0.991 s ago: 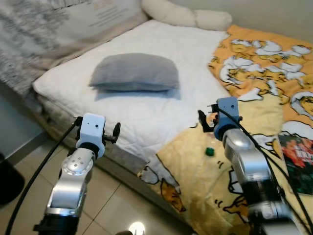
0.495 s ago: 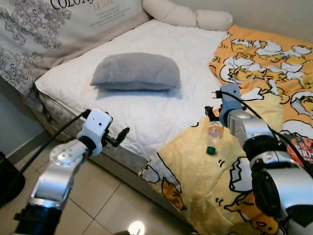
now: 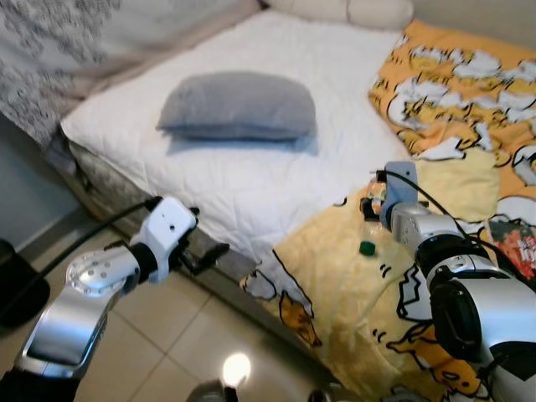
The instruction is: Clean up the room
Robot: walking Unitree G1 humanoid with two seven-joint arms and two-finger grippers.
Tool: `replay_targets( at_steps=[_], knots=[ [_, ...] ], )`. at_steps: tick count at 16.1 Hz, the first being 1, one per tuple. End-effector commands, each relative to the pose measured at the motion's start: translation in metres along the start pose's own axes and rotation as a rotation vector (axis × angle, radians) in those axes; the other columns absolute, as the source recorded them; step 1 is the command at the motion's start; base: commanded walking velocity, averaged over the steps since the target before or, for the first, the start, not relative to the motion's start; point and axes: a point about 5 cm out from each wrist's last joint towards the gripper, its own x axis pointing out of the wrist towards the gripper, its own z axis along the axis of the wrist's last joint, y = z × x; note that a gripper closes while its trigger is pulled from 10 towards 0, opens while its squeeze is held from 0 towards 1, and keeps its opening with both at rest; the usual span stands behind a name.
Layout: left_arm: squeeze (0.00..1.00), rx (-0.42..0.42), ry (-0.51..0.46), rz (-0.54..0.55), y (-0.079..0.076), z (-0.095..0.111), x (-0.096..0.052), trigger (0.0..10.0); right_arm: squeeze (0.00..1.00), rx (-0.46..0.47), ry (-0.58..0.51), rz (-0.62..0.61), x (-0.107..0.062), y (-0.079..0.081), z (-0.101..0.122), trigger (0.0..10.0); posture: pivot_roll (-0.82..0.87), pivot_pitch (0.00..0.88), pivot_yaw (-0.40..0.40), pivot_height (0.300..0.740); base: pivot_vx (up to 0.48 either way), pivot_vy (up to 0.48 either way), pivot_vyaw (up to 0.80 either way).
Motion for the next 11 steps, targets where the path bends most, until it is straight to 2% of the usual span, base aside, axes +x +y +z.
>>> replay_targets(
  at_steps=[1, 2, 4, 5, 10, 11],
  knots=[
    [0.0, 0.013, -0.006, -0.034, -0.005, 0.006, -0.003, 10.0, 0.0, 0.007, 0.0, -0.016, 0.001, -0.001, -0.004, 10.0, 0.03, 0.211, 0.017, 0.74, 0.0, 0.0, 0.0],
    [0.0, 0.015, -0.007, -0.045, -0.008, 0.009, -0.006, 10.0, 0.0, 0.023, 0.002, -0.021, 0.001, -0.001, -0.006, 10.0, 0.04, 0.228, 0.014, 0.74, 0.0, 0.0, 0.0],
    [0.0, 0.015, -0.01, -0.058, -0.01, 0.016, -0.01, 10.0, 0.0, 0.132, -0.016, 0.006, 0.001, 0.003, -0.005, 10.0, 0.07, 0.265, 0.005, 0.74, 0.0, 0.0, 0.0],
    [0.0, 0.017, -0.009, -0.058, -0.01, 0.017, -0.011, 10.0, 0.0, 0.139, -0.021, 0.002, 0.001, 0.002, -0.005, 10.0, 0.08, 0.272, 0.001, 0.74, 0.0, 0.0, 0.0],
    [0.0, 0.012, 0.007, -0.05, -0.011, 0.02, -0.019, 10.0, 0.0, 0.287, -0.021, 0.005, 0.001, 0.003, -0.005, 10.0, 0.09, 0.271, -0.012, 0.74, 0.0, 0.0, 0.0],
    [0.0, 0.009, 0.007, -0.048, -0.011, 0.02, -0.019, 10.0, 0.0, 0.306, -0.03, 0.018, 0.001, 0.005, -0.004, 5.5, 0.09, 0.263, -0.013, 0.74, 0.0, 0.0, 0.0]
  ],
)
